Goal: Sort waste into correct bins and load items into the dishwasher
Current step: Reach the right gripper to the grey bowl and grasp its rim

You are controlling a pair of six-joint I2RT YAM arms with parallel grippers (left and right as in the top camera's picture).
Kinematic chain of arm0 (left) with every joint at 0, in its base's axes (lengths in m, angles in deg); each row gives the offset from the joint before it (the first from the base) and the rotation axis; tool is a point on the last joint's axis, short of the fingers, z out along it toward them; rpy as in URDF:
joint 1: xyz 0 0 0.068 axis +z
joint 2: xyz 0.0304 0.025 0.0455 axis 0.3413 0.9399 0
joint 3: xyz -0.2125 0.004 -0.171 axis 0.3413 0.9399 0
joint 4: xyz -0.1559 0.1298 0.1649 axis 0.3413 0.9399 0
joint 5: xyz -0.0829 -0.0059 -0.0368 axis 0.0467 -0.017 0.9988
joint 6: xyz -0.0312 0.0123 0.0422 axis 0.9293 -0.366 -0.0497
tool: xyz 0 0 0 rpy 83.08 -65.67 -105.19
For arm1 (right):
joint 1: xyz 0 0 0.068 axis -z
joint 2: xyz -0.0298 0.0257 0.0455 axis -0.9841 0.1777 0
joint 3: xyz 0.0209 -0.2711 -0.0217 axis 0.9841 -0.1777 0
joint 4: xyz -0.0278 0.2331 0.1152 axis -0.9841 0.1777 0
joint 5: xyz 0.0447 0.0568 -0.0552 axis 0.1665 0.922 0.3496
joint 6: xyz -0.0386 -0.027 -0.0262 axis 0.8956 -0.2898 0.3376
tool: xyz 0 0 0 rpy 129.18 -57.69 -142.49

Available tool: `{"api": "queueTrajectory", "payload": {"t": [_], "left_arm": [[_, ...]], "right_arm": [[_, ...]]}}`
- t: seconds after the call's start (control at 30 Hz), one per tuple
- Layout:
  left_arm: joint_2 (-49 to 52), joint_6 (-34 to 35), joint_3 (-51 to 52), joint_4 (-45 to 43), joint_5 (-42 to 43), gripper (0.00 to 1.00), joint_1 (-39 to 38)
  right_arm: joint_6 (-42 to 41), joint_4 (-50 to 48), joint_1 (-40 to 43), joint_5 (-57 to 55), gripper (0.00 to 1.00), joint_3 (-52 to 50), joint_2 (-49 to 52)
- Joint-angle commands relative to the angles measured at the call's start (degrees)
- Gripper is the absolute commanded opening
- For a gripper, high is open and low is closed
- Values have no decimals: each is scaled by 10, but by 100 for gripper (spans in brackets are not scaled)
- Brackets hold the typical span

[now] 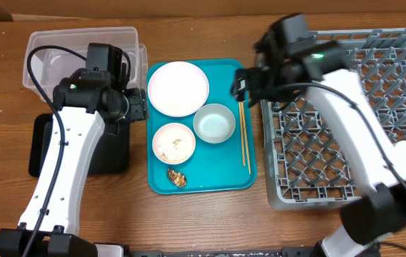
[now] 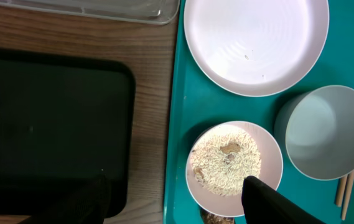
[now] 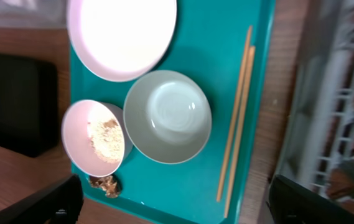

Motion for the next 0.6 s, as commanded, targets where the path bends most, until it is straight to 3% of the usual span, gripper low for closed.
{"api": "queueTrajectory", "payload": {"t": [0.0,0.13,0.4,0.5,0.57], "left_arm": [[1,6,-4,1,-10,70,0],[1,6,-4,1,-12,71,0],[1,6,-4,1,-12,72,0],[1,6,-4,1,-12,72,0],[1,6,-4,1,-12,72,0]], "right_arm": [[-23,-3,-26,-20,93,3,43],[-64,-2,-37,-37,87,3,89],[-96,-2,-37,-45,62,0,167],[-96,-2,-37,-45,47,-1,188],[-96,-5,-37,-45,43,-6,194]]}}
